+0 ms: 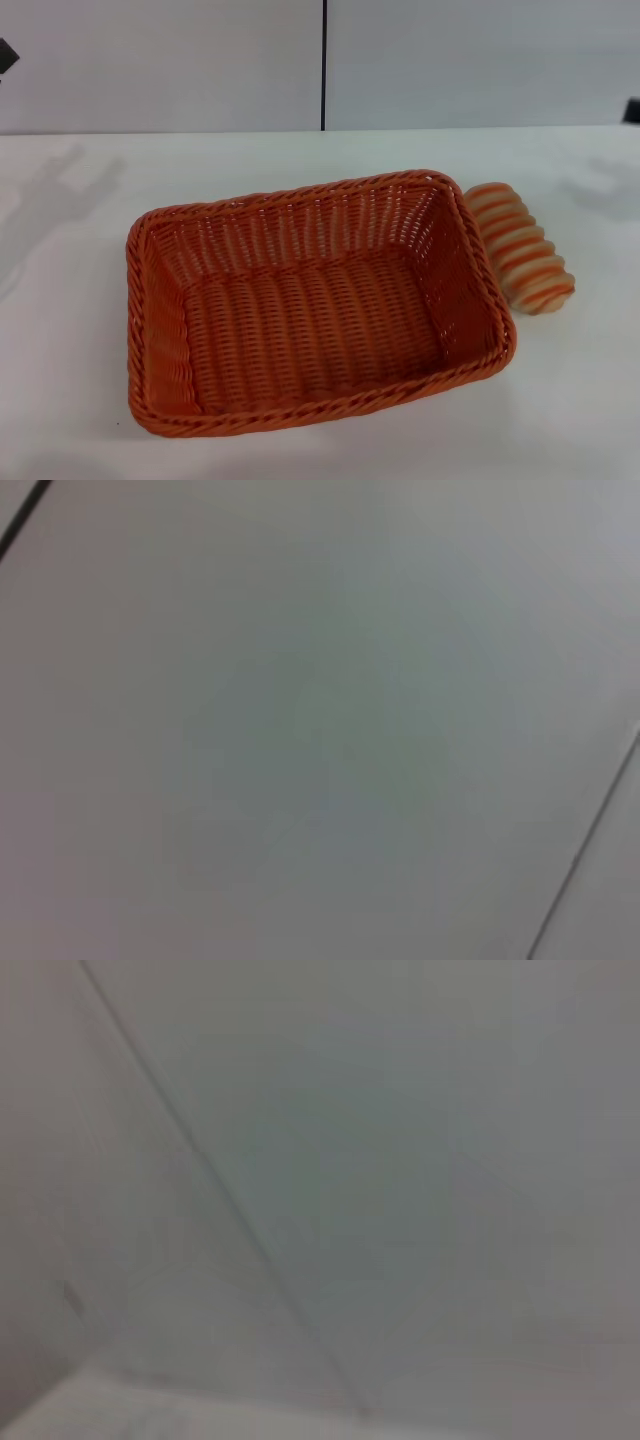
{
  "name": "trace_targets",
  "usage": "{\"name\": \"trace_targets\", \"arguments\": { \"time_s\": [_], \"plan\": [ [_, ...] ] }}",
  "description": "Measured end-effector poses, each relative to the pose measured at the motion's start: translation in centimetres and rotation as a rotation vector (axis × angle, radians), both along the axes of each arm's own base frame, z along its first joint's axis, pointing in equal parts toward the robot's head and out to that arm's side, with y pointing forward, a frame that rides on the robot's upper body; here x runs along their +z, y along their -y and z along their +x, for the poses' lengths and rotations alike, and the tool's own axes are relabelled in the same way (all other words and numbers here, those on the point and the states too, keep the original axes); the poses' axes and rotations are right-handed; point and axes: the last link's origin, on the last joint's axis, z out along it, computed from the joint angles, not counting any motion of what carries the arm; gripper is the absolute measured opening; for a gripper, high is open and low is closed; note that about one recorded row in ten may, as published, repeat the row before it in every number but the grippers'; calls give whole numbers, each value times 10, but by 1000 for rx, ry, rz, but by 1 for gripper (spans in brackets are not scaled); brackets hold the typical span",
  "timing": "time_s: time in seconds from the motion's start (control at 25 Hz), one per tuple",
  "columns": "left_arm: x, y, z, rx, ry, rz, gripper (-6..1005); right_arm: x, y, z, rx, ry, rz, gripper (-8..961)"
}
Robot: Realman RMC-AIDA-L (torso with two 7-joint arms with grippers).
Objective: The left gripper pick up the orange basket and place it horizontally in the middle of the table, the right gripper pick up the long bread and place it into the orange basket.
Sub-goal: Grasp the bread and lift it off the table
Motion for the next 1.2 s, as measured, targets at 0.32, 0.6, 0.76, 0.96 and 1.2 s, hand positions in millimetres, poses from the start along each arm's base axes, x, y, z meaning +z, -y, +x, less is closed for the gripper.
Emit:
{"name": "trace_targets", "arguments": {
  "time_s": [0.32, 0.6, 0.76, 0.96, 1.2],
  "plan": [
    [-7, 2, 4, -31, 11, -7, 812, -27, -22, -20, -79, 218, -290, 778],
    [-12, 4, 4, -36, 23, -13, 812, -41, -32, -29, -87, 333, -379, 778],
    [-14, 5, 3, -35, 33, -17, 812, -48, -38, -34, -99, 408, -424, 778],
    [-15, 6, 4, -36, 37, -18, 812, -64, -41, -41, -87, 467, -475, 778],
    [-17, 7, 5, -47, 41, -21, 813, -75, -45, -43, -84, 507, -502, 777]
  ]
}}
